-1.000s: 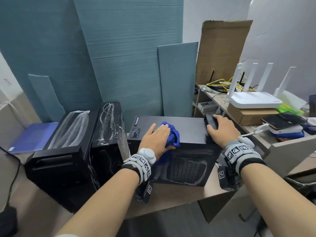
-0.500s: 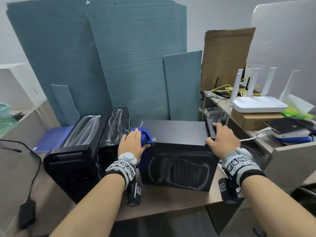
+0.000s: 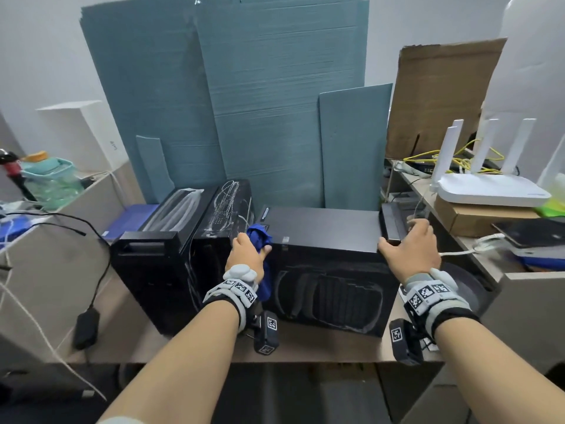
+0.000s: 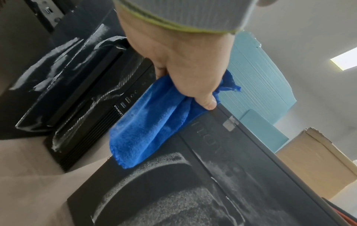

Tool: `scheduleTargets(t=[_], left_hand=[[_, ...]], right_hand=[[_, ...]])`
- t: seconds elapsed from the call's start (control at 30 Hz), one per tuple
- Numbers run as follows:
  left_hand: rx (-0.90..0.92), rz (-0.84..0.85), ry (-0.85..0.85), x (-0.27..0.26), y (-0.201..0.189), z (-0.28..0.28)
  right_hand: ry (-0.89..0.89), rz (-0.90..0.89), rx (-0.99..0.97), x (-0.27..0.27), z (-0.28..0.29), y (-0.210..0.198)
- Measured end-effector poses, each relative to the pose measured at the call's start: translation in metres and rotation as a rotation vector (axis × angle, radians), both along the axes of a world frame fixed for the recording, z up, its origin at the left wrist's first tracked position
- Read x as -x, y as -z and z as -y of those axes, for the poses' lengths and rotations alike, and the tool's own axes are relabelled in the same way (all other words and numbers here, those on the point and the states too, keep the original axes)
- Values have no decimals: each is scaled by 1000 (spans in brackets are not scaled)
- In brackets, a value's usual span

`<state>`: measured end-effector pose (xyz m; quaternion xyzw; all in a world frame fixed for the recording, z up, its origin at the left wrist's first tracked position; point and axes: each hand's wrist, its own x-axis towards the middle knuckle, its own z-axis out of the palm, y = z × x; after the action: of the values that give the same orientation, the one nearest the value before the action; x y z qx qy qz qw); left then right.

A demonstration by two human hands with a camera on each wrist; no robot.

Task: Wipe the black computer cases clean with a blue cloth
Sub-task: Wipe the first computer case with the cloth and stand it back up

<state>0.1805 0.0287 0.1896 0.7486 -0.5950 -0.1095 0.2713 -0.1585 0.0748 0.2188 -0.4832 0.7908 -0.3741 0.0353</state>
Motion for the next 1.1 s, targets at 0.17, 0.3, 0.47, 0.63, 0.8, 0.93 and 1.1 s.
scheduleTargets(t=[0.17,0.3,0.47,0.63,0.8,0.93,1.1], left_hand=[[-16,-57,-7,1,0,-1],[13,-186,-14,3,5,-2],[51,-359,-4,9,15,5],[52,-441,-14,20,18,16],[28,-439,-48,26,22,42],[44,-492,-76,30,31,68],[80,-567,-176,46,40,108]], right_hand=[[43,113,-38,-1,-4,13],[18,178,-29,-5,-1,14],[-9,129,-51,3,11,9],[-1,116,-73,9,33,3],[32,139,-106,13,65,-6],[53,204,-63,14,89,-8],[43,320,20,21,134,-9]])
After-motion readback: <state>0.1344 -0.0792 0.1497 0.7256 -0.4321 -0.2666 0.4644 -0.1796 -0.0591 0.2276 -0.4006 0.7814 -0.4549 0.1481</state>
